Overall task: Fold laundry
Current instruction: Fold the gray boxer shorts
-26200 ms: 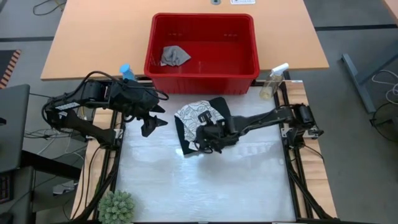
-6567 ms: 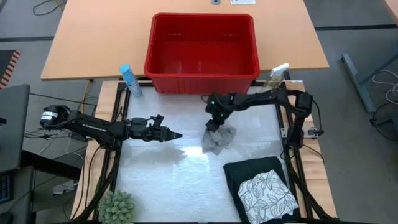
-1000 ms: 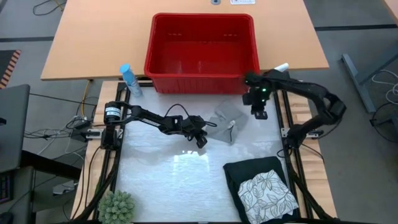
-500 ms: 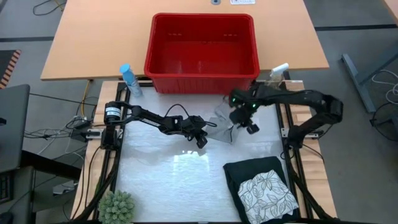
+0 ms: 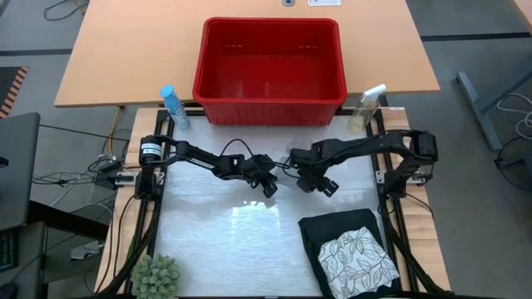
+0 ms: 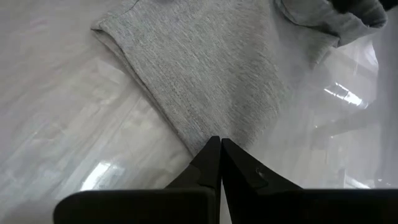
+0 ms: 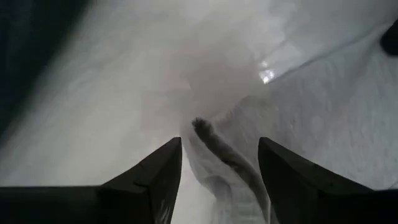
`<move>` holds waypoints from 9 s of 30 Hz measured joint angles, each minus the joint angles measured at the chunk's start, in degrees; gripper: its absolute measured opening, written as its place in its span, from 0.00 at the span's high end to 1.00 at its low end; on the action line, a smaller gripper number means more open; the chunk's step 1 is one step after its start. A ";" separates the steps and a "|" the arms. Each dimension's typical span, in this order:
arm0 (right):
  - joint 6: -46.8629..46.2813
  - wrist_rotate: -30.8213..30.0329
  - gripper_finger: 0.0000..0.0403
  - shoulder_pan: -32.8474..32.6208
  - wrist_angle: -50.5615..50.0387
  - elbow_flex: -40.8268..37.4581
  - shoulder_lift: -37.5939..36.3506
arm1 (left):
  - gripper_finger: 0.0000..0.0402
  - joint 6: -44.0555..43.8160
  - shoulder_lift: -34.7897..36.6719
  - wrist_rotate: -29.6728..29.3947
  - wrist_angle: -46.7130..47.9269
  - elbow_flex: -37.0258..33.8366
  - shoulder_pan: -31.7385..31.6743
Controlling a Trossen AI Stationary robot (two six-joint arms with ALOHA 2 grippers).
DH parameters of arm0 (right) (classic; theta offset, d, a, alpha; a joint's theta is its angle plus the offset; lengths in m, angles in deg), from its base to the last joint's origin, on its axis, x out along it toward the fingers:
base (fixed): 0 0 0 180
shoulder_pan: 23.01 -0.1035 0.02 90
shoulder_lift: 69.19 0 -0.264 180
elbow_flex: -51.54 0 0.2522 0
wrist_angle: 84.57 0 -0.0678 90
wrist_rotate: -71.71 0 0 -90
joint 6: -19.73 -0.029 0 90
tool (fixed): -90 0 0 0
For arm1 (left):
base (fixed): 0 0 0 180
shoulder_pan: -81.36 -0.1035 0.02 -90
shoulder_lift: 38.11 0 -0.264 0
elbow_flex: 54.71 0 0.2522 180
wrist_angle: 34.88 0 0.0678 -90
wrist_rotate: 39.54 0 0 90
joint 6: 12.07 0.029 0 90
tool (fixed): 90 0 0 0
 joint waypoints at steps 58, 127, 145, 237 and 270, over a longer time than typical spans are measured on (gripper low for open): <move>-63.15 -0.14 0.60 -16.35 24.51 -18.36 -14.99 | 1.00 -3.98 0.00 8.69 0.09 -0.04 0.02; -66.69 -8.44 0.95 -23.90 8.70 -15.91 -7.39 | 1.00 32.70 0.99 8.15 -8.43 8.13 -4.27; -66.69 -8.43 0.95 -23.84 8.55 -15.86 -7.43 | 1.00 39.48 -5.70 9.33 0.95 17.34 -5.13; -72.08 -0.84 0.67 26.87 15.71 -18.83 -10.30 | 1.00 21.38 -9.40 9.42 9.66 17.65 -4.29; -42.27 8.12 0.59 30.14 5.33 -18.86 -30.16 | 1.00 19.47 -9.42 8.56 9.39 17.65 -4.09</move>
